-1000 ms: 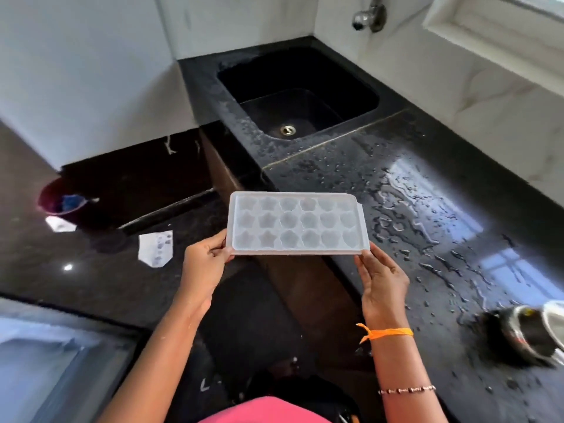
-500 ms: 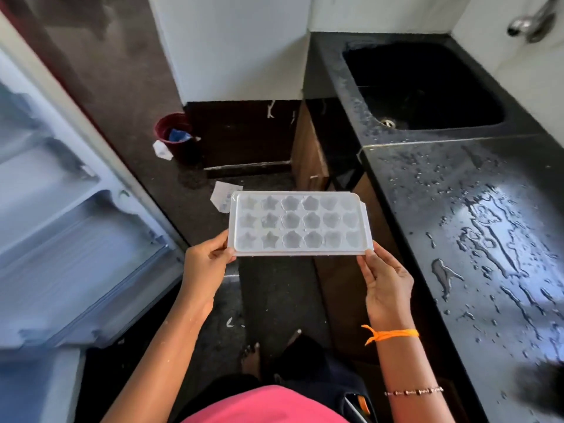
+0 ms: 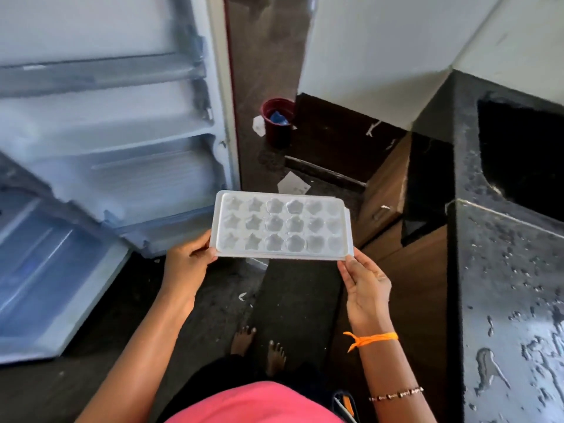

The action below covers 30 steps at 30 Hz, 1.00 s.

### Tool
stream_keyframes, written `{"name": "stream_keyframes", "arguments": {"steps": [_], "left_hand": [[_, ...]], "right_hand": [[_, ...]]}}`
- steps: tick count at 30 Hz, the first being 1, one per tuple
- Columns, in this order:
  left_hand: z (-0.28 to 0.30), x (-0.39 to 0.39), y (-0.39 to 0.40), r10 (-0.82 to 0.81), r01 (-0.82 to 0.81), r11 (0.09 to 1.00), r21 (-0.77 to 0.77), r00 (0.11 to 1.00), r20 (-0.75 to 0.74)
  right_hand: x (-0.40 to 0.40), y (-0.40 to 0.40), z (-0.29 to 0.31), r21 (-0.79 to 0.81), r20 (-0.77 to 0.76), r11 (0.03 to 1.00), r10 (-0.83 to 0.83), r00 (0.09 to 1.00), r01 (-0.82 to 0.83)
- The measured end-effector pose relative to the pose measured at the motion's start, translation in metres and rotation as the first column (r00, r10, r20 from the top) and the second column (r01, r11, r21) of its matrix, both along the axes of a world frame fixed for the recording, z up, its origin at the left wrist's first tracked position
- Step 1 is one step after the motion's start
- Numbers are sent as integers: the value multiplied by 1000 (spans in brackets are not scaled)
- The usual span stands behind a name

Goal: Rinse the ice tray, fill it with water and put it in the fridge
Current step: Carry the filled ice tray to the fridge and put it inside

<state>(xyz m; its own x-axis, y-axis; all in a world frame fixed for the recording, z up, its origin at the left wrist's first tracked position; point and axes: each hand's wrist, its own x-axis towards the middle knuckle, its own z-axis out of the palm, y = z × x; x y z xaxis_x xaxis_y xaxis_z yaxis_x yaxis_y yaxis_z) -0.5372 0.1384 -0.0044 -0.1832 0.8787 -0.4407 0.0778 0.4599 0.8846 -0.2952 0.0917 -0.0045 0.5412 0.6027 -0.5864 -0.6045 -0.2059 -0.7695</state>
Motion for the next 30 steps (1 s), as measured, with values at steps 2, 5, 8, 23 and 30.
{"name": "stream_keyframes", "arguments": {"steps": [2,5,8,23,30], "left_hand": [[0,-7,-15,84,-84,996,9,996,4],[2,-17,-37,228,-228,974,13,973,27],[-2,-31,-57,350,-350,937,0,936,30],[0,-158,-131,779,-778,624,69,626,18],[5,-221,-142,853,-850,515,115,521,26]], "right_hand": [[-6,5,0,-8,-2,997,75,997,-75],[-19,13,0,-15,7,979,204,979,-204],[-36,21,-1,-9,23,947,322,946,-322],[-205,60,-6,57,-2,678,734,679,-733],[-292,76,-5,134,-56,579,815,577,-804]]}}
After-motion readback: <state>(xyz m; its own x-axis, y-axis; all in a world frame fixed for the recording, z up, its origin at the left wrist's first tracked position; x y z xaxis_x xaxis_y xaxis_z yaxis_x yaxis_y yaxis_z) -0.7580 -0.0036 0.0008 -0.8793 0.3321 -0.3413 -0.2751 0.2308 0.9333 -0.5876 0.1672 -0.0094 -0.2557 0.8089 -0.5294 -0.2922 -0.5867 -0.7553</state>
